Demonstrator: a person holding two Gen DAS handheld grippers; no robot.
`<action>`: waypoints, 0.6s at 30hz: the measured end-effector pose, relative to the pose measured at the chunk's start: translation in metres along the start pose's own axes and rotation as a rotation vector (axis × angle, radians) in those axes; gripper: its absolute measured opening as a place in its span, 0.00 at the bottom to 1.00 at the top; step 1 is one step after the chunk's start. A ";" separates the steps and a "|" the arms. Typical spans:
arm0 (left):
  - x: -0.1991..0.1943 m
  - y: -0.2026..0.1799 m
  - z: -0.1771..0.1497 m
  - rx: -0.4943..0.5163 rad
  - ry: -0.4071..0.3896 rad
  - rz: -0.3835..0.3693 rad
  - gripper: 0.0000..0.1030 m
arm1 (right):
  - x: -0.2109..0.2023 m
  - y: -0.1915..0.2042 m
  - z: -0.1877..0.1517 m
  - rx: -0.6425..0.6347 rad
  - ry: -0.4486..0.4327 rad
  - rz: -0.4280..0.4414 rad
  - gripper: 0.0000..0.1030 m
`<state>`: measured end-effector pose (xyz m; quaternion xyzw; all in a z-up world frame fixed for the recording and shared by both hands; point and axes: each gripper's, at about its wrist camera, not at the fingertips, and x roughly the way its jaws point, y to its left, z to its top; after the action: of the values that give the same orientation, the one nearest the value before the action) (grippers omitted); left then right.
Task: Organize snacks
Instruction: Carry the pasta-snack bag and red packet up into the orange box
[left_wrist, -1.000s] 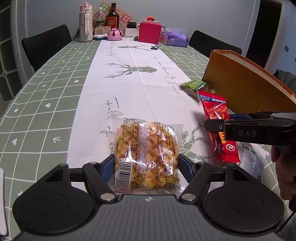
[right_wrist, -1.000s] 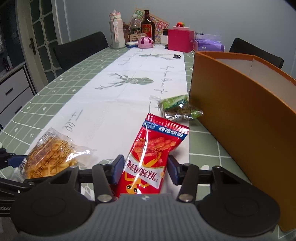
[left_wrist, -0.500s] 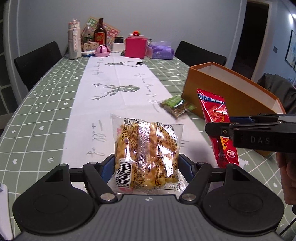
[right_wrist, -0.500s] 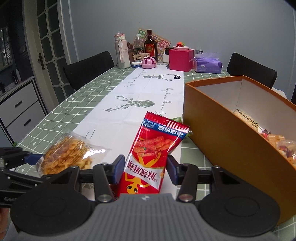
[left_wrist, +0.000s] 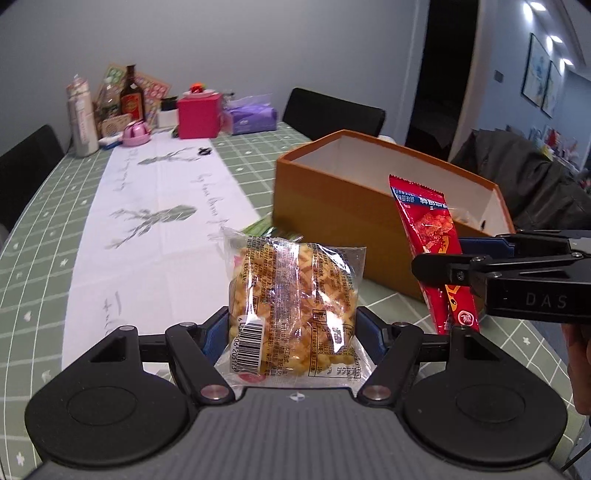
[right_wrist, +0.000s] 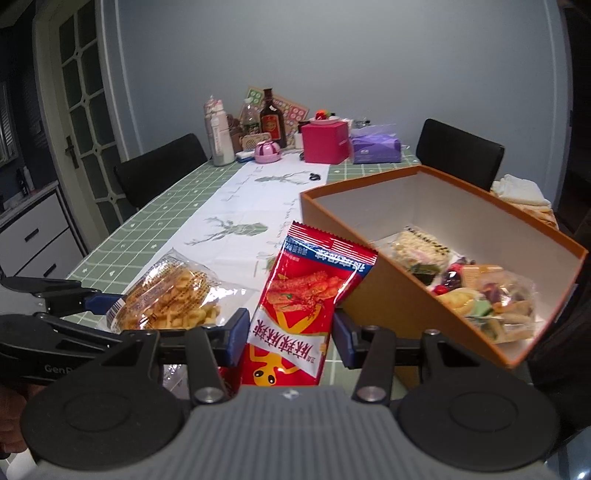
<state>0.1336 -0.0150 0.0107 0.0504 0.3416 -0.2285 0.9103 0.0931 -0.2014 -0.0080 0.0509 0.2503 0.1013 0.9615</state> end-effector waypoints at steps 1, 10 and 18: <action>0.001 -0.004 0.005 0.014 -0.005 -0.008 0.79 | -0.004 -0.004 0.001 0.008 -0.006 -0.006 0.46; 0.023 -0.053 0.056 0.173 -0.041 -0.102 0.79 | -0.026 -0.043 0.013 0.083 -0.048 -0.071 0.46; 0.051 -0.077 0.099 0.280 -0.040 -0.135 0.79 | -0.023 -0.087 0.044 0.129 -0.041 -0.120 0.46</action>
<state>0.1922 -0.1278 0.0581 0.1491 0.2908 -0.3357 0.8835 0.1099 -0.2929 0.0280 0.0997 0.2394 0.0261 0.9654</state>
